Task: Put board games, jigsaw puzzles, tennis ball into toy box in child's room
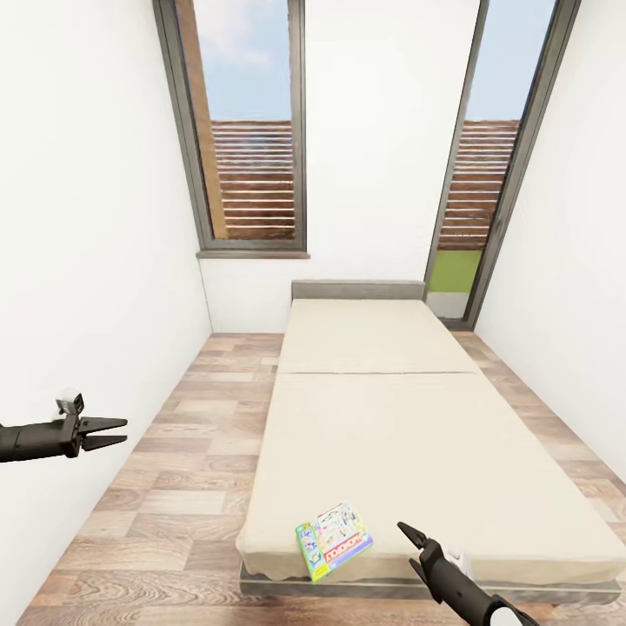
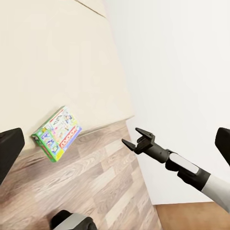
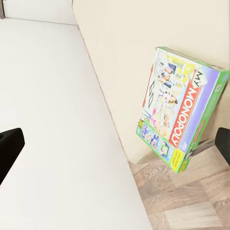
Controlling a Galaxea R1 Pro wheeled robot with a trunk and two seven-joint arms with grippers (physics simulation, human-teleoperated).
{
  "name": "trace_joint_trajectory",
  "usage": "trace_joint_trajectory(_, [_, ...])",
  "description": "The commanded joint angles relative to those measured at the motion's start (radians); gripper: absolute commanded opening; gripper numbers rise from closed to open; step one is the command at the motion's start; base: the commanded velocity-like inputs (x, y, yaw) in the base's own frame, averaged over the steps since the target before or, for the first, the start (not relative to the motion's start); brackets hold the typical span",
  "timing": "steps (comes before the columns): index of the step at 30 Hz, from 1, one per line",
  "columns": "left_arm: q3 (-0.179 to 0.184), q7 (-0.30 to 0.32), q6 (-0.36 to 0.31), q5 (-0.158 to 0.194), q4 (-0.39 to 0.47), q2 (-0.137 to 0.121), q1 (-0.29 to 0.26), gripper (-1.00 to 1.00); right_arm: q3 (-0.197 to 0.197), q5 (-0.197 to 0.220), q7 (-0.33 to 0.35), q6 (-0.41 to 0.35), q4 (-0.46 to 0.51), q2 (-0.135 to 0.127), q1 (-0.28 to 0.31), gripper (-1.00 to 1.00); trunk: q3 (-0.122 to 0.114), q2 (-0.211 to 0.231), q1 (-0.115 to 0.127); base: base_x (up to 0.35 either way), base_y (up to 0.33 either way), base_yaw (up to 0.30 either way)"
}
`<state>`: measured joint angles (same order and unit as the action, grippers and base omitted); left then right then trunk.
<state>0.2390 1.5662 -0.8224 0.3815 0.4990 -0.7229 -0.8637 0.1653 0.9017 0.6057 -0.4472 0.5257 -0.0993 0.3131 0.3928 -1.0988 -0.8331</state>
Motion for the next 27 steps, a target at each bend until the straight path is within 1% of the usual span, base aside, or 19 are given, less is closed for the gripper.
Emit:
trace_joint_trajectory(1, [0.006, 0.005, -0.011, 0.004, 0.0, -0.001, -0.002, 1.0, 0.003, 0.006, 0.0, -0.008, 0.0, 0.001, 0.0, 1.0, 0.004, -0.008, -0.004, 0.0, 0.0, 0.0])
trace_joint_trajectory(20, [0.0, 0.005, -0.021, 0.012, 0.007, -0.013, -0.003, 1.0, 0.007, 0.017, 0.001, -0.02, -0.005, 0.01, 0.001, 1.0, 0.064, -0.141, -0.077, 0.0, 0.0, 0.0])
trace_joint_trajectory(23, [-0.002, 0.005, -0.022, 0.012, 0.008, -0.012, -0.003, 1.0, 0.006, 0.017, 0.0, -0.038, -0.005, 0.011, 0.001, 1.0, 0.073, -0.162, -0.088, 0.0, 0.0, 0.0])
trace_joint_trajectory(27, [-0.004, 0.005, -0.024, 0.013, 0.009, -0.007, -0.003, 1.0, 0.006, 0.017, 0.0, -0.088, -0.005, 0.013, 0.001, 1.0, 0.086, -0.19, -0.104, 0.0, 0.0, 0.0])
